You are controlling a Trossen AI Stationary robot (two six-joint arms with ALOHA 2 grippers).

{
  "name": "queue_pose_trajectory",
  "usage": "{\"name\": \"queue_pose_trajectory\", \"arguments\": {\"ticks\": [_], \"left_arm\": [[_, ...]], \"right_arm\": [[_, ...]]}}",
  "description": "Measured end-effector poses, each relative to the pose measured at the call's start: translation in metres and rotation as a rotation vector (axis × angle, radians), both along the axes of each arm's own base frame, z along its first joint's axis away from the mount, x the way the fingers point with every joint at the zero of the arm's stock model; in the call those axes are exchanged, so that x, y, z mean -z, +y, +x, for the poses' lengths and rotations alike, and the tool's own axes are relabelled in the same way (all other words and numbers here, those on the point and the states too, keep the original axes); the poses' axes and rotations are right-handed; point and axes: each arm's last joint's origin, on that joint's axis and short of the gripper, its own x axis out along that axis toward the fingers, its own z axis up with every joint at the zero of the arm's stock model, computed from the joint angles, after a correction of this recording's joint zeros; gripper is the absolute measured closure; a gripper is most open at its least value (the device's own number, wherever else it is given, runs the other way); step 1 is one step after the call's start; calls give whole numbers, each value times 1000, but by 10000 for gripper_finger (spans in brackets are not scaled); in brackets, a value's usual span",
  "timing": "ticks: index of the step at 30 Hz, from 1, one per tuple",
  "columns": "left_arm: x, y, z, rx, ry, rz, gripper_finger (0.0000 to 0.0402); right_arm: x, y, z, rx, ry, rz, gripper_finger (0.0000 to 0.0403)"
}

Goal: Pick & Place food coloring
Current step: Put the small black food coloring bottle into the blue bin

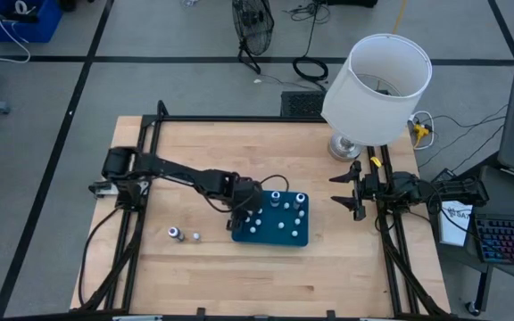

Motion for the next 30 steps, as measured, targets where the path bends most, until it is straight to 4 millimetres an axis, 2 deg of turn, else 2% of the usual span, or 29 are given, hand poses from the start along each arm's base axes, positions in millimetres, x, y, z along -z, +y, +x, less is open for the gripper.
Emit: {"name": "queue_pose_trajectory", "arguments": {"ticks": [5, 9, 14, 17, 20, 25, 30], "left_arm": [[-27, 0, -7, 1, -79, 1, 270], [-54, 1, -19, -15, -125, -3, 268], [-77, -11, -58, 19, 36, -67, 260], [-81, -27, -82, -27, 202, -107, 254], [-82, -47, -98, -69, 300, -63, 244], [-79, -84, -107, -114, 249, 44, 205], [-67, -106, -117, -129, 257, 106, 154]], "right_arm": [[0, 0, 0, 0, 1, 0, 140], [0, 0, 0, 0, 1, 0, 140], [0, 0, 0, 0, 0, 0, 140], [0, 0, 0, 0, 3, 0, 140], [0, 0, 0, 0, 1, 0, 140], [0, 0, 0, 0, 4, 0, 140], [0, 0, 0, 0, 4, 0, 140]]}}
